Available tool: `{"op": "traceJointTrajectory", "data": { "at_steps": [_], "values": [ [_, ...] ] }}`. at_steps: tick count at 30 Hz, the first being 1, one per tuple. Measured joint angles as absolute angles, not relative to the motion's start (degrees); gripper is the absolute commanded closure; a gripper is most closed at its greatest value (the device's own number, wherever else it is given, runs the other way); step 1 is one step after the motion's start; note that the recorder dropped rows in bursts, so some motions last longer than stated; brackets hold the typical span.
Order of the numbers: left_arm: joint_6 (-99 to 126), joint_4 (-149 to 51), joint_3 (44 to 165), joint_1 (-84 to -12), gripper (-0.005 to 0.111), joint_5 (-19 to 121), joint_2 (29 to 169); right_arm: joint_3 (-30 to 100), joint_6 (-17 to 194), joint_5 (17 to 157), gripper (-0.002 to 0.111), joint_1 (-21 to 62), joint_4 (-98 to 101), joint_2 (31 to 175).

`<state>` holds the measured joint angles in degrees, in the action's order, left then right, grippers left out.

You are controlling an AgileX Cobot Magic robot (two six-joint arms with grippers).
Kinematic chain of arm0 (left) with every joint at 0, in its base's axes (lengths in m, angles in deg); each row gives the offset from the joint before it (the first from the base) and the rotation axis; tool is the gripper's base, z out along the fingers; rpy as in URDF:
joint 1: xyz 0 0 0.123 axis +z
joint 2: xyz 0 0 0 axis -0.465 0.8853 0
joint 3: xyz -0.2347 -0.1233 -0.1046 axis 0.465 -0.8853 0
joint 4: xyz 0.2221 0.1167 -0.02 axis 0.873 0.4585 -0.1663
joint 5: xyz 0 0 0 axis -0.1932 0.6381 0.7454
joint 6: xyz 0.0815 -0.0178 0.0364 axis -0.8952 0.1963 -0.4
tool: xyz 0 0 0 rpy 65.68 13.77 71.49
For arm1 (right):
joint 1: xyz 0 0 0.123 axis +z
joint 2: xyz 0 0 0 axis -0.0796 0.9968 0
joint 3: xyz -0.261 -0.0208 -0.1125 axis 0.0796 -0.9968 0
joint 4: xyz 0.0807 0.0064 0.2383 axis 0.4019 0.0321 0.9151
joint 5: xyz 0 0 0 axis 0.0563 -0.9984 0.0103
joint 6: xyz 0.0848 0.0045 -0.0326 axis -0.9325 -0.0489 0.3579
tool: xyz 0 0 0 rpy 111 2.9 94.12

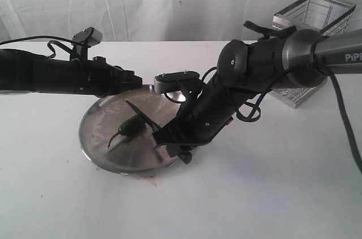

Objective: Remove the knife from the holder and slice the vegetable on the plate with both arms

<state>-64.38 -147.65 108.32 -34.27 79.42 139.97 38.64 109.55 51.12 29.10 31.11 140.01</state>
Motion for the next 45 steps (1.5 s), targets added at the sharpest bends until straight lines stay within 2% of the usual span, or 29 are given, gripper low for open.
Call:
{"op": "traceJointTrajectory", "data": {
  "at_steps": [45],
  "values": [
    [-66.5,-138.8,108.5,-34.3,0.107,72.9,147.3,38.6,109.5,51.0,0.108,29.1,31.1,140.6]
  ]
}}
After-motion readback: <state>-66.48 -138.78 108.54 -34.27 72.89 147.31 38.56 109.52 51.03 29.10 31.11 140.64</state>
